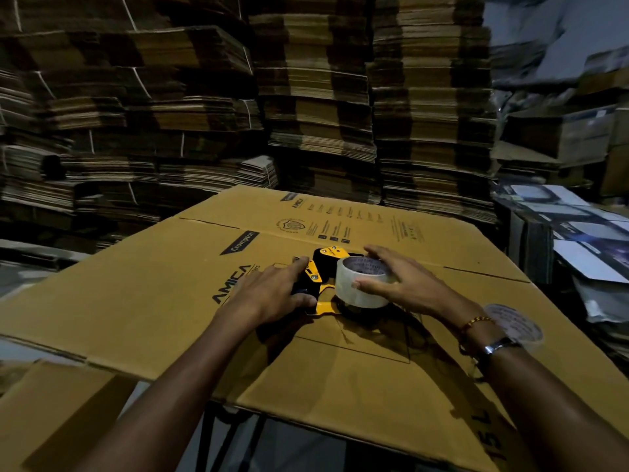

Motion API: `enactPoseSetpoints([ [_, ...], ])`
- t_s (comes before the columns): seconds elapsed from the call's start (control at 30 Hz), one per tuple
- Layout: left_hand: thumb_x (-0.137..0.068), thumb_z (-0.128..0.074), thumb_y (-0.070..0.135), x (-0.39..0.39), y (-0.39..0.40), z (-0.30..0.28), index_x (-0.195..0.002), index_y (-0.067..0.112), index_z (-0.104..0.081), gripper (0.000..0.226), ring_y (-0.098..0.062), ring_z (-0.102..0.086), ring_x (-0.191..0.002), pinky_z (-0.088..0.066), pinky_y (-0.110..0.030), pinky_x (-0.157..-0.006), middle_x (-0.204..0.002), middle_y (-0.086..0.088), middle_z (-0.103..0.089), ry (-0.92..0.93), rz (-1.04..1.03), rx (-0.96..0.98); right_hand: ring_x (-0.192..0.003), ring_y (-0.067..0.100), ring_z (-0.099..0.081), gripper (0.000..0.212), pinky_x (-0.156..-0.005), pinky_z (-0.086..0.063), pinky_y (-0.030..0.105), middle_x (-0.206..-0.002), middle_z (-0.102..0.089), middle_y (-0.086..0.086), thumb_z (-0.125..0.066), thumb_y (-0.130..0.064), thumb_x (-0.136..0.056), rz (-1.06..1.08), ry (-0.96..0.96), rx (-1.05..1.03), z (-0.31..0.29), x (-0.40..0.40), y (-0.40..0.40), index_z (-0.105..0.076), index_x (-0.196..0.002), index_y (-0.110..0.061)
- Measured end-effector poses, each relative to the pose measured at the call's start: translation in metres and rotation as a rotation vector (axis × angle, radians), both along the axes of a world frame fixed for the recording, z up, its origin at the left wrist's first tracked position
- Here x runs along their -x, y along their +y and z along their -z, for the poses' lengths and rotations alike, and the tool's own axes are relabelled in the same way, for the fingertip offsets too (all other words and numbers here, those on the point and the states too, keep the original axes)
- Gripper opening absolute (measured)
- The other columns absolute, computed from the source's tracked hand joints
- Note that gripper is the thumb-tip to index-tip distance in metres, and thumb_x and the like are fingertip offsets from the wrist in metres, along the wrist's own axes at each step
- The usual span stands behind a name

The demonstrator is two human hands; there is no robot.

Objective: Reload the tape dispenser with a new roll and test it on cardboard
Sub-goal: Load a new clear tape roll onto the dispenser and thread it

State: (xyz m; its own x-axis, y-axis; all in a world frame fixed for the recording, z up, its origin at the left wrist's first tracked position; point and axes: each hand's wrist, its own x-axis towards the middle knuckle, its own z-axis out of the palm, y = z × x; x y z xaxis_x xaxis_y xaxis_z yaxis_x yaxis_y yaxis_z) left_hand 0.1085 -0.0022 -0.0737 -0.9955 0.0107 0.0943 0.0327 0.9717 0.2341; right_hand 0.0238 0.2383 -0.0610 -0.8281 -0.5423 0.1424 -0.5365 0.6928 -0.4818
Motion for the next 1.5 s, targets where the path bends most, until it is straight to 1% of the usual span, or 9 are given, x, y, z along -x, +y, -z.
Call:
enactPoseSetpoints([
  [0.17, -0.094, -0.05, 0.056, 0.003, -0.003, 0.005, -0.155, 0.037, -0.007, 0.078, -0.031, -0.05, -0.125, -0.041, -0.041, -0.09, -0.142, -0.012, -0.051, 0.014, 0.003, 0.006, -0.128, 0.01, -0.041, 0.087, -0.105, -0.04, 0.031, -0.153, -0.039, -0.002, -0.067, -0.056, -0.081, -0.026, -0.014, 0.013, 0.016, -0.005, 0.003, -0.028, -0.152, -0.025],
  [0.3, -0.093, -0.049, 0.057, 0.004, -0.002, 0.005, -0.155, 0.037, -0.007, 0.078, -0.032, -0.05, -0.125, -0.04, -0.04, -0.089, -0.142, -0.012, -0.051, 0.001, 0.0, 0.013, -0.135, 0.017, -0.043, 0.083, -0.111, -0.041, 0.041, -0.152, -0.041, -0.003, -0.068, -0.055, -0.082, -0.022, 0.001, 0.057, 0.031, -0.006, 0.006, -0.03, -0.151, -0.028],
  [0.47, -0.094, -0.048, 0.057, 0.001, 0.0, 0.004, -0.155, 0.036, -0.004, 0.078, -0.032, -0.05, -0.124, -0.04, -0.041, -0.09, -0.14, -0.014, -0.052, -0.018, -0.012, 0.028, -0.131, 0.014, -0.045, 0.084, -0.108, -0.044, 0.041, -0.148, -0.044, -0.003, -0.069, -0.061, -0.078, -0.048, -0.01, 0.106, 0.031, -0.011, 0.005, -0.034, -0.146, -0.028],
  [0.67, -0.095, -0.05, 0.055, -0.009, 0.012, 0.003, -0.155, 0.034, -0.005, 0.078, -0.035, -0.049, -0.127, -0.04, -0.044, -0.095, -0.14, -0.013, -0.053, -0.021, -0.08, -0.001, -0.109, -0.002, -0.051, 0.061, -0.083, -0.046, 0.016, -0.133, -0.049, -0.014, -0.059, -0.057, -0.086, -0.023, -0.134, 0.251, 0.03, -0.025, 0.005, -0.04, -0.14, -0.038],
  [0.8, -0.096, -0.048, 0.052, -0.02, 0.02, 0.007, -0.156, 0.026, 0.002, 0.082, -0.038, -0.05, -0.126, -0.04, -0.048, -0.101, -0.141, -0.016, -0.053, -0.044, -0.087, 0.024, -0.119, 0.01, -0.052, 0.046, -0.088, -0.051, 0.027, -0.128, -0.053, -0.009, -0.042, -0.056, -0.095, 0.105, 0.009, 0.515, 0.039, -0.041, 0.01, -0.056, -0.131, -0.031],
  [0.87, -0.096, -0.048, 0.051, -0.027, 0.025, 0.007, -0.156, 0.021, 0.007, 0.086, -0.038, -0.052, -0.124, -0.043, -0.047, -0.1, -0.14, -0.017, -0.052, -0.065, -0.072, 0.009, -0.113, 0.01, -0.055, 0.045, -0.085, -0.057, 0.038, -0.118, -0.055, -0.01, -0.046, -0.057, -0.092, 0.132, 0.102, 0.549, 0.044, -0.054, 0.015, -0.062, -0.12, -0.026],
  [1.07, -0.095, -0.047, 0.056, -0.066, 0.054, 0.012, -0.155, 0.018, 0.012, 0.093, -0.036, -0.054, -0.121, -0.048, -0.042, -0.095, -0.141, -0.018, -0.05, -0.026, -0.051, -0.191, -0.093, 0.004, -0.06, 0.02, -0.077, -0.056, 0.034, -0.098, -0.061, -0.012, -0.066, -0.045, -0.087, 0.142, 0.259, 0.454, 0.055, -0.077, 0.013, -0.067, -0.094, -0.026],
  [1.27, -0.091, -0.047, 0.062, -0.091, 0.08, 0.027, -0.153, 0.026, 0.017, 0.096, -0.029, -0.058, -0.115, -0.052, -0.045, -0.094, -0.135, -0.011, -0.056, 0.017, -0.042, -0.418, -0.09, 0.002, -0.063, 0.013, -0.078, -0.057, 0.038, -0.094, -0.067, -0.013, -0.065, -0.038, -0.091, 0.183, 0.213, 0.45, 0.047, -0.077, 0.01, -0.07, -0.09, -0.026],
  [1.5, -0.088, -0.041, 0.07, -0.106, 0.133, 0.027, -0.152, 0.022, 0.021, 0.101, -0.028, -0.049, -0.13, -0.044, -0.044, -0.102, -0.148, -0.007, -0.047, -0.004, -0.024, -0.494, -0.078, 0.012, -0.064, 0.031, -0.075, -0.051, 0.038, -0.08, -0.07, 0.002, -0.055, -0.045, -0.096, 0.196, 0.002, 0.552, 0.035, -0.082, 0.012, -0.067, -0.084, -0.02],
])
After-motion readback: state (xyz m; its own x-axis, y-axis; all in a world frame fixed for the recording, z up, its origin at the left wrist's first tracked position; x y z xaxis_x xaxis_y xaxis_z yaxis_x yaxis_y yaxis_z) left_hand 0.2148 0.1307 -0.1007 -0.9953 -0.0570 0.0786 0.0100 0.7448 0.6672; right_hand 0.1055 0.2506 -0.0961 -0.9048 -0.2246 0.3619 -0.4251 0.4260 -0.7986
